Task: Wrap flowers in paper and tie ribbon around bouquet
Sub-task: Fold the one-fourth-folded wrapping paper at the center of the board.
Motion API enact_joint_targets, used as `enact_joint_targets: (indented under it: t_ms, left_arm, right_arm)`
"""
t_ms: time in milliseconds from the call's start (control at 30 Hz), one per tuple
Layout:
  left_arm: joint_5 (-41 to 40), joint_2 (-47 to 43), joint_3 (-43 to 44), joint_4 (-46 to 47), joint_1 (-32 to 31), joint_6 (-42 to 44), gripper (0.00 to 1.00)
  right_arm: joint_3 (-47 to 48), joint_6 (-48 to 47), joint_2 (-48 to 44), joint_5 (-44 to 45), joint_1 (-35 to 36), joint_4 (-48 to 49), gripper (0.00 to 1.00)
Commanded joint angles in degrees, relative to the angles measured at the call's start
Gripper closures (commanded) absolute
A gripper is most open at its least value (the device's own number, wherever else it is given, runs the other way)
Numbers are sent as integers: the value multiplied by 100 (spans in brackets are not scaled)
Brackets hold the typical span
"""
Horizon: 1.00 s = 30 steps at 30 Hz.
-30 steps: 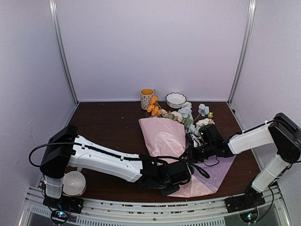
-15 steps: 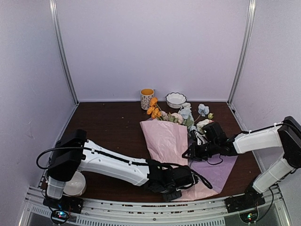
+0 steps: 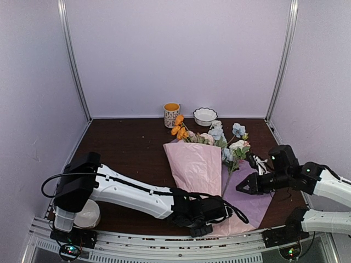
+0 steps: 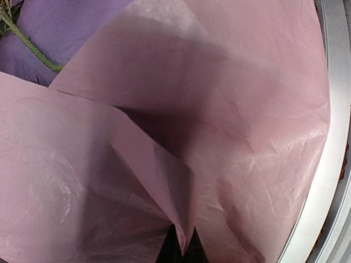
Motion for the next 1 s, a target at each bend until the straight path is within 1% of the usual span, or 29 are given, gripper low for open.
enact_joint_targets:
  t_ms: [0, 67, 133, 200, 267, 333, 433, 567, 667, 700, 800, 967]
  left_arm:
    - [301, -139, -313, 92, 156, -255, 100]
    - [333, -197, -399, 150, 208, -295, 100]
    - [393, -221, -424, 209, 231, -302, 100]
    - [426, -217, -423, 222, 228, -292, 100]
    - [421, -221, -427, 223, 230, -292, 100]
    - [419, -219, -423, 223, 231, -298, 100]
    - [420, -235, -414, 223, 230, -303, 100]
    - [345, -298, -425, 206, 233, -361, 100]
    - [331, -363, -387, 179, 225, -358, 100]
    - [218, -385, -263, 11, 208, -330, 100]
    - [22, -395, -87, -260, 119, -225, 100]
    - [-130, -356, 361, -592, -102, 100, 100]
  right_arm:
    - [-626, 513, -675, -497, -4, -1386, 89]
    - [-837, 675, -970, -995, 40, -1473, 97]
    - [-1060, 964, -1197, -1536, 170, -1281, 100]
    - [-1229, 1229, -1363, -1844, 360, -1011, 100]
    - [-1344, 1398, -1394, -1892, 569, -775, 100]
    - [-1494, 1610, -1239, -1915, 764, -326, 100]
    - [-1721, 1921, -797, -1719, 1074, 616, 100]
    - [-1797, 1643, -11, -1283, 1114, 992, 100]
    - [-1942, 1512, 745, -1046, 1120, 1423, 100]
    - [-1987, 1306, 1192, -709, 1106, 1467, 100]
    - [-2023, 1225, 1591, -445, 1087, 1552, 100]
    - [-1939, 1156, 1601, -130, 1088, 1337, 100]
